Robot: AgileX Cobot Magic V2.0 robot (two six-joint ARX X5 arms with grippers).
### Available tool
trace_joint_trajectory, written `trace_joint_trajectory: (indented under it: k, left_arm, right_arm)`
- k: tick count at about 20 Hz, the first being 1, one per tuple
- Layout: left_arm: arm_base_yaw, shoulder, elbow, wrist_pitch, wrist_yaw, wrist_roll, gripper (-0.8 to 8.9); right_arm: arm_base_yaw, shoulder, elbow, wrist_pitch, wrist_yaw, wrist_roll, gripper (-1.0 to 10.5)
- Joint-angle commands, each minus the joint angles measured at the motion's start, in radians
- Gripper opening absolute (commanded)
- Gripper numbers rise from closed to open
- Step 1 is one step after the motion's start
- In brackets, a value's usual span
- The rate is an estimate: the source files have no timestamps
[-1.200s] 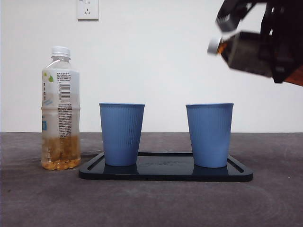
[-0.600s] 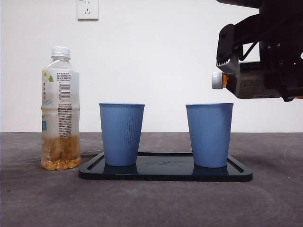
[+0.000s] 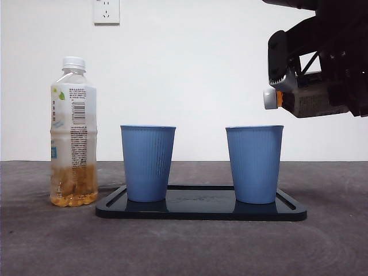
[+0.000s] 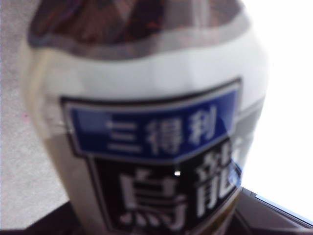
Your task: Pour the drink into the cup
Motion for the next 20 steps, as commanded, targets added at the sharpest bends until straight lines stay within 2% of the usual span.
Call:
trace_joint_trajectory:
  k: [1, 14, 17, 19, 20]
  left_arm:
    - [-0.004, 0.005, 0.023, 0.007, 0.004, 0.017, 5.30]
    - [-0.004, 0.005, 0.023, 0.004, 0.004, 0.017, 5.30]
    - [-0.004, 0.005, 0.023, -0.005, 0.004, 0.019, 5.30]
    - [-0.004, 0.005, 0.023, -0.008, 0.004, 0.019, 5.30]
    - [-0.004, 0.005, 0.023, -0.008, 0.004, 0.019, 5.30]
  right_arm:
    - [0.007, 0.006, 0.037, 0.023, 0.037, -0.009, 1.6]
    - [0.007, 0.005, 0.037, 0.025, 0.036, 0.005, 1.6]
    - [0.007, 0.004, 0.037, 0.024, 0.036, 0.136, 1.6]
    - [0.005, -0.004, 0.037, 0.024, 0.025, 0.288, 1.6]
    - [0.004, -0.017, 0.037, 0.020, -0.007, 0.367, 1.6]
